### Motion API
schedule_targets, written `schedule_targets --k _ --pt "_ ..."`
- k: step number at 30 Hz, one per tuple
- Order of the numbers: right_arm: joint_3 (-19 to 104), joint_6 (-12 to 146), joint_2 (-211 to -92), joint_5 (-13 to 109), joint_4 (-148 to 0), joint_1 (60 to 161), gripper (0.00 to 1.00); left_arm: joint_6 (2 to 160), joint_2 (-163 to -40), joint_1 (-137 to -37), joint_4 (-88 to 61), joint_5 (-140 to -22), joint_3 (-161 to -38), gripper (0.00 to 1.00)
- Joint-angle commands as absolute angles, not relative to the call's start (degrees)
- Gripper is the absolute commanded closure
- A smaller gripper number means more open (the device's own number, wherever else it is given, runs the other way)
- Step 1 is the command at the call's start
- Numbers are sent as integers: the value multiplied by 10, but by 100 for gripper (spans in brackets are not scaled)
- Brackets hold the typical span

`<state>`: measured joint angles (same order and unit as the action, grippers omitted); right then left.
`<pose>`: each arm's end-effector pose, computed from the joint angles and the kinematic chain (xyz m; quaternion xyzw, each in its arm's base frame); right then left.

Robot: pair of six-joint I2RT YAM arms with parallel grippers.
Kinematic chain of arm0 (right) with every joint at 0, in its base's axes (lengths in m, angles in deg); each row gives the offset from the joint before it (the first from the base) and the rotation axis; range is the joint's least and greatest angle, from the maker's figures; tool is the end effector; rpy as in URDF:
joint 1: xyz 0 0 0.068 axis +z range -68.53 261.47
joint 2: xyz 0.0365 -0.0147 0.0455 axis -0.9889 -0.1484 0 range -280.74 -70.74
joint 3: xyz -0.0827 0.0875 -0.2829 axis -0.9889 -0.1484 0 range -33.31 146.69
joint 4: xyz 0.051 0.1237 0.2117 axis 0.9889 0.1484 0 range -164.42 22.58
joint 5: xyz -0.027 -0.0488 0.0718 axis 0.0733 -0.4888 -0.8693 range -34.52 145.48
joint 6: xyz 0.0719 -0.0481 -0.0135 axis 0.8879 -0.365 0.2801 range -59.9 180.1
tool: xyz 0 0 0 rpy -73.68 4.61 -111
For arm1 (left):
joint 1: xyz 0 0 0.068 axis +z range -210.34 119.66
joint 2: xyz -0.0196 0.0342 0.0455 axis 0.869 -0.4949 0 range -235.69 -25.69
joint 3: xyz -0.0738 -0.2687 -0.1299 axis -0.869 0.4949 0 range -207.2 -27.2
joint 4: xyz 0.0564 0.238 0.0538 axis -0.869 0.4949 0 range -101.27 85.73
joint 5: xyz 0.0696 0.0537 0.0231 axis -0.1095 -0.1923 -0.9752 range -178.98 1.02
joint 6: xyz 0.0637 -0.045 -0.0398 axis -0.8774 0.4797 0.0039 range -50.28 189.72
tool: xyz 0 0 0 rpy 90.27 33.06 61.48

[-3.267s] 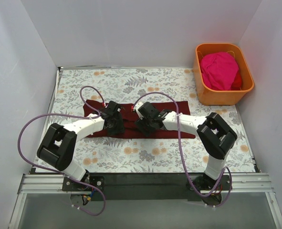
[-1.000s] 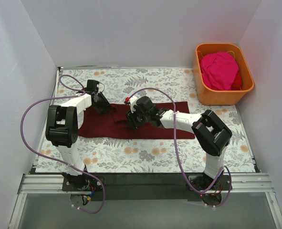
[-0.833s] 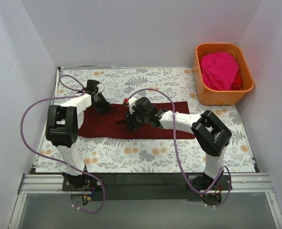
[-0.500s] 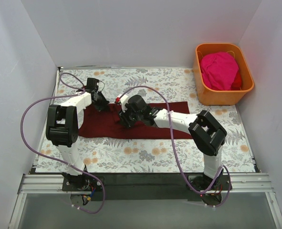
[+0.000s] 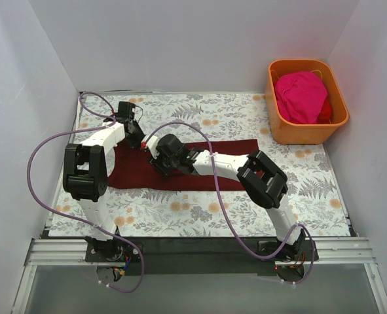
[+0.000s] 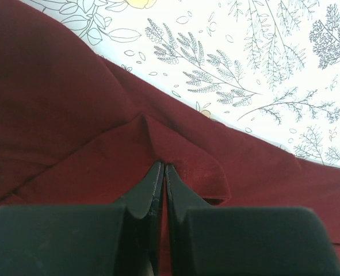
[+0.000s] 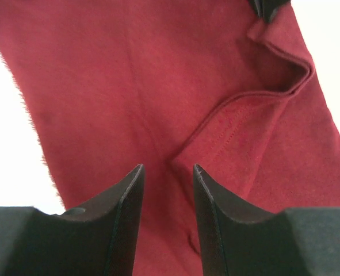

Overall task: Fold and stack the t-shirts
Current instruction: Fold the tshirt

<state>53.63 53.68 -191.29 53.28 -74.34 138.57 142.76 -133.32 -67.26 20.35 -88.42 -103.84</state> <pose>0.2830 0.4430 0.2084 -0.4717 0.7448 0.2172 0.4191 0.4082 -0.0503 0.1958 -0.5290 0.8149 -0.1558 0.1783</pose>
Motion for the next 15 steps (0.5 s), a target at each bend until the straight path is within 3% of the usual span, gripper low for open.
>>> schedule_targets --k 1,15 --pt "571 512 -1933 571 -729 1388 55 1414 -1328 -669 209 -895 -1054 100" --pt "573 505 -1962 608 -729 1390 68 1408 -1338 -670 211 -894 -1065 100"
